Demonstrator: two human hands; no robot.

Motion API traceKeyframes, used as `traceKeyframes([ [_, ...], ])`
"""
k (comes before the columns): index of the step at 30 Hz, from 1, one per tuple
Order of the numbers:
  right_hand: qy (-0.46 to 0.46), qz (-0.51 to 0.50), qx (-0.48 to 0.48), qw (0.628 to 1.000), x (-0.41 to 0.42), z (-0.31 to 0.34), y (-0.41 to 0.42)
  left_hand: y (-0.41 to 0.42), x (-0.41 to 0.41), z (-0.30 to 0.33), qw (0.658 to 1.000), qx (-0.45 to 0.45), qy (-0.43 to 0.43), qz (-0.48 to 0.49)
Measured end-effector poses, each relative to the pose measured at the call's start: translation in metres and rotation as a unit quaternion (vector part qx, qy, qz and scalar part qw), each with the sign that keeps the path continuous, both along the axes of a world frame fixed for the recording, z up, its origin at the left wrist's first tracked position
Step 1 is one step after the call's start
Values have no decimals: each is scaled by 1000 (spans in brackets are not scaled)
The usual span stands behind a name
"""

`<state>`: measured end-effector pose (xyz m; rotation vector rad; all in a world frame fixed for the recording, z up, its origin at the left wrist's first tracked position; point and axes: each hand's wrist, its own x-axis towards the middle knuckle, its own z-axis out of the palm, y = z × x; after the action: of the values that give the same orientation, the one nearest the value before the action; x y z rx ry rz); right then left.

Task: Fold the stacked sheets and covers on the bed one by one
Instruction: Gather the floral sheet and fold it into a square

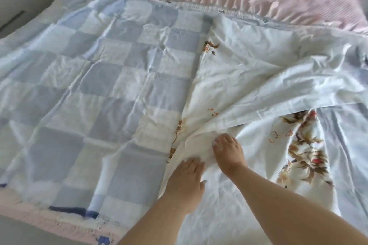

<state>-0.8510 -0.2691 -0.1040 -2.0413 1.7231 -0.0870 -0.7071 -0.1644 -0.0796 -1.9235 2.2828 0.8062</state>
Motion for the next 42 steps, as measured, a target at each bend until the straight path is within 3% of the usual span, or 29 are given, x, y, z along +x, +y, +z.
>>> traceKeyframes([
  [2,-2,-7,2,1000,-11,3,1,-16,0,-9,994,92,-39,-32],
  [3,1,-23,10,1000,-17,6,0,-23,0,-15,993,94,-62,-31],
  [10,-22,-143,68,987,-62,19,-28,-73,-5,-6,996,3,-76,47],
  [15,1,-182,93,979,-101,24,-35,-110,-29,9,997,-14,-38,-69],
  [20,-32,-191,82,978,-117,15,-43,-165,-55,-2,993,-74,-60,-63],
  [29,-91,-223,30,970,-129,-3,-53,-233,-69,-19,988,-39,8,-150],
  [36,-179,-265,40,947,-123,-6,-72,-253,-77,-24,976,-46,-44,-209],
  [39,-183,-263,41,946,-126,-9,-73,-267,-63,-19,987,-92,53,-121],
  [42,-179,-262,33,948,-127,-10,-75,-281,-24,-13,980,-103,141,96],
])
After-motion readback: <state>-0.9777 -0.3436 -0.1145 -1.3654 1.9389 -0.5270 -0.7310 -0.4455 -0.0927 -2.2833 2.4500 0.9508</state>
